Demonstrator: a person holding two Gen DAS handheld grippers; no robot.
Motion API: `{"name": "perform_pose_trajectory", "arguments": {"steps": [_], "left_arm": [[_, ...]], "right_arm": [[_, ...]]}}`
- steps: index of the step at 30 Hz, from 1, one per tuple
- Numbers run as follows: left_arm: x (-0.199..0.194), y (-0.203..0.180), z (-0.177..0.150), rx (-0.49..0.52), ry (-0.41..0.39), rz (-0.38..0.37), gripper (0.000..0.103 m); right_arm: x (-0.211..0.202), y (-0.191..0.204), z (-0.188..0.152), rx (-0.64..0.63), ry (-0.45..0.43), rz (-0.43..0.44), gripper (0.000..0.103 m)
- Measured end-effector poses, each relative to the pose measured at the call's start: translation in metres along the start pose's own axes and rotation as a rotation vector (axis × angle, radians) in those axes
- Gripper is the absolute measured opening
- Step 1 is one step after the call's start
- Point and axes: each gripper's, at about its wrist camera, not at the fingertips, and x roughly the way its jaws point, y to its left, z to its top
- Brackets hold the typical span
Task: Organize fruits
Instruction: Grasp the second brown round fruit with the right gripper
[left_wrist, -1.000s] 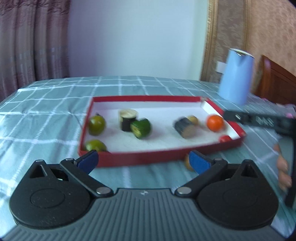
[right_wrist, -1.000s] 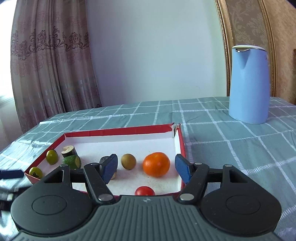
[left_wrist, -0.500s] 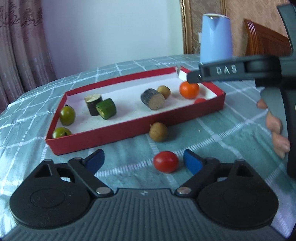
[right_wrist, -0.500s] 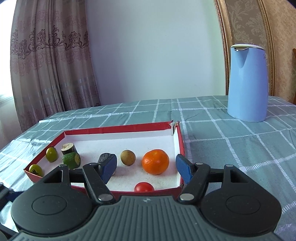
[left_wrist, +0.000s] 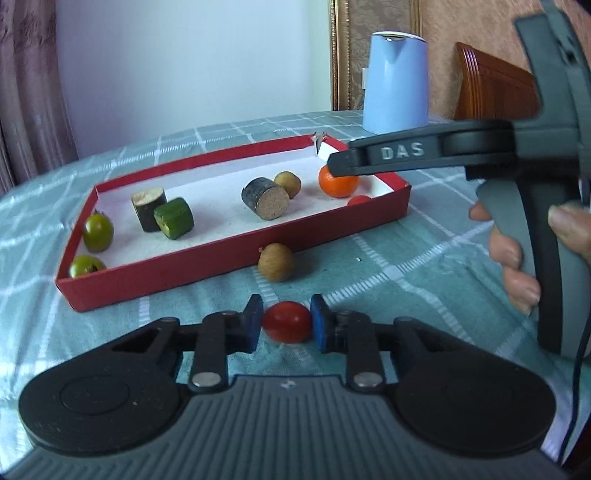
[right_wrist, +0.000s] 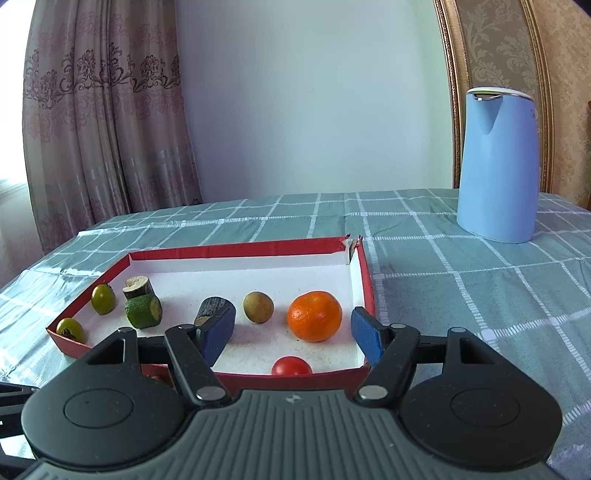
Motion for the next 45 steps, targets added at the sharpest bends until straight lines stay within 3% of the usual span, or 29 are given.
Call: {"name": "perform_pose_trajectory", "arguments": {"steps": [5,8,14,23,27,29,33,40,42,45], "left_arm": [[-0.01,0.009,-0.001,-0.028,-0.045,0.035,0.025],[-0.017,0.025,-0.002,-0.064,-0.07,0.101,0.025],[-0.022,0.067,-0.007,-0.179,-0.06,0.176,0.025],[-0.035,0.098,-0.019,-0.25,-0.061,0.211,0.025],[-0.034,0.102,-0.023,-0.272,-0.056,0.193,0.025],[-0.034,0.102,-0.023,-0.268,-0.058,0.189,0.025],[-0.033,0.101,-0.024,-0.265,-0.056,0.184,0.025],[-0.03,0.1,-0.023,-0.256,-0.046,0.193,0.025],[-0.03,0.099,-0.022,-0.253,-0.044,0.2,0.025],[-0.032,0.097,-0.02,-0.248,-0.049,0.21,0.025]], "right_arm": [[-0.004,0.004,-0.004,-0.017,0.006,0.018,0.07],[-0.007,0.008,-0.007,-0.031,0.013,0.042,0.07],[-0.009,0.032,-0.016,-0.124,0.059,0.113,0.069],[-0.027,0.07,-0.03,-0.21,0.046,0.17,0.066],[-0.018,0.082,-0.035,-0.25,0.104,0.15,0.058],[-0.01,0.084,-0.035,-0.234,0.144,0.146,0.048],[0.005,0.086,-0.033,-0.203,0.185,0.146,0.047],[0.015,0.096,-0.033,-0.205,0.201,0.138,0.038],[0.015,0.093,-0.032,-0.189,0.201,0.154,0.024],[0.013,0.089,-0.031,-0.177,0.197,0.164,0.024]]}}
